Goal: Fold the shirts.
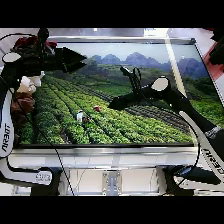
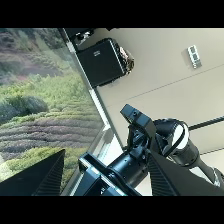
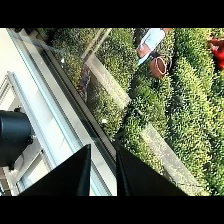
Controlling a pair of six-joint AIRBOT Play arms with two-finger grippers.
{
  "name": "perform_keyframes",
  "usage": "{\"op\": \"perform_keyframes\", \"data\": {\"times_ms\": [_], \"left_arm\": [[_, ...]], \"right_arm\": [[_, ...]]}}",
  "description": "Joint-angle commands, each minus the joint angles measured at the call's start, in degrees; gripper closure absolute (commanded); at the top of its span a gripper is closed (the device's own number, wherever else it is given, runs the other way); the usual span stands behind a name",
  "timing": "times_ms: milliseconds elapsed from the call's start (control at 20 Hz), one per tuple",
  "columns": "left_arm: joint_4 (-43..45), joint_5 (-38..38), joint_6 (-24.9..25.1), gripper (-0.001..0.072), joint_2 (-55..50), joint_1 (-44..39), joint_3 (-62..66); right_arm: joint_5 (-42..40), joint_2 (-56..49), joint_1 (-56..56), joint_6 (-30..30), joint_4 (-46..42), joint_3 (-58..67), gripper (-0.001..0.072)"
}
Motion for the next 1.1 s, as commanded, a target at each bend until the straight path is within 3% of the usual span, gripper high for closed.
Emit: {"op": "perform_keyframes", "data": {"times_ms": [0, 1050], "left_arm": [[0.02, 0.02, 0.00, 0.0126, -0.02, -0.02, 0.07], [0.02, 0.02, 0.00, 0.0125, -0.02, -0.02, 0.07]], "right_arm": [[0.00, 0.02, 0.04, 0.02, 0.00, -0.02, 0.0498], [-1.79, 0.02, 0.07, 0.02, 0.02, -0.02, 0.0498]]}}
